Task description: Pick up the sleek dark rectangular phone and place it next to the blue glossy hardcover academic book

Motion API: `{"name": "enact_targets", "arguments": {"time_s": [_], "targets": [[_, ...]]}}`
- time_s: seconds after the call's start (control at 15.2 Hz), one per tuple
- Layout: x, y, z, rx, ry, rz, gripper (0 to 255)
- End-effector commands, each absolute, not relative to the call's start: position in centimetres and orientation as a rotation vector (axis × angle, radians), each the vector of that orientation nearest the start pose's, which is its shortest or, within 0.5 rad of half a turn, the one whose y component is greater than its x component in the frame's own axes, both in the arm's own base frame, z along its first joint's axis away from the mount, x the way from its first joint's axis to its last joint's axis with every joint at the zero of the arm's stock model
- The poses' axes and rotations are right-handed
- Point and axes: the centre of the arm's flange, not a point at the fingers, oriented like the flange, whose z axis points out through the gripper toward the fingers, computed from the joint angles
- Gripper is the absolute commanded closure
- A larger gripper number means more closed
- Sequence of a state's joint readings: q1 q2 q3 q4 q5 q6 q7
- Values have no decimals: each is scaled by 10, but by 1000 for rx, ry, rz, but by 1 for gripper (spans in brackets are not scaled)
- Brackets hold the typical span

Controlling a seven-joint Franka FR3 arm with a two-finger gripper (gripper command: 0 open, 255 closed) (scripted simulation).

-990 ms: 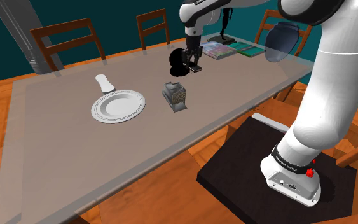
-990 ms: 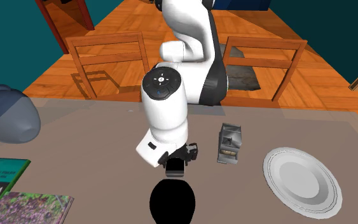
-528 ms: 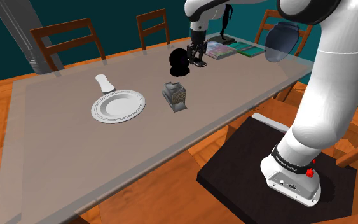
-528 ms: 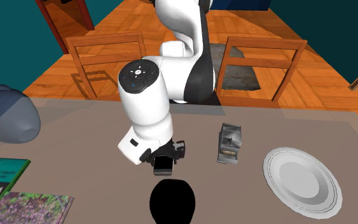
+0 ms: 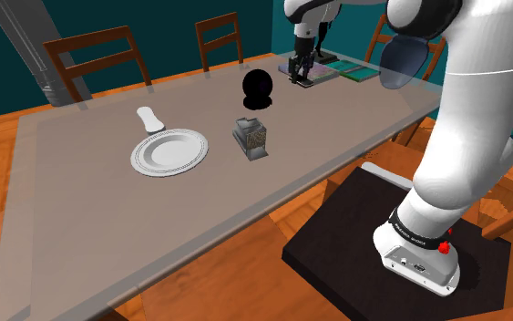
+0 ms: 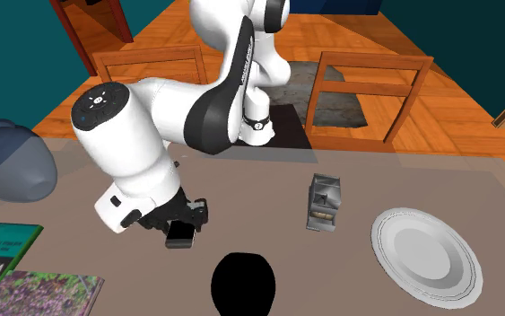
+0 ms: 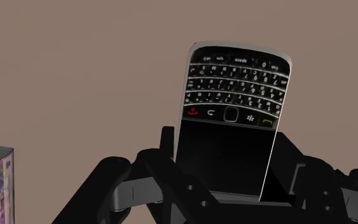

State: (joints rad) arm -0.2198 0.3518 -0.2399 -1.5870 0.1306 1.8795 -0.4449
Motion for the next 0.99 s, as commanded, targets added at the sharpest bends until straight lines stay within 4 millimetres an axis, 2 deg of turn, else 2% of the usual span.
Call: {"name": "enact_targets", "arguments": {"time_s": [0.0, 0.4, 0.46, 0.92], "targets": [[597, -291, 432, -3082, 68, 40, 255], [590, -370, 432, -3082, 68, 40, 255], [588, -392, 432, -3082, 68, 40, 255], [588, -392, 395, -3082, 68, 40, 255]]}}
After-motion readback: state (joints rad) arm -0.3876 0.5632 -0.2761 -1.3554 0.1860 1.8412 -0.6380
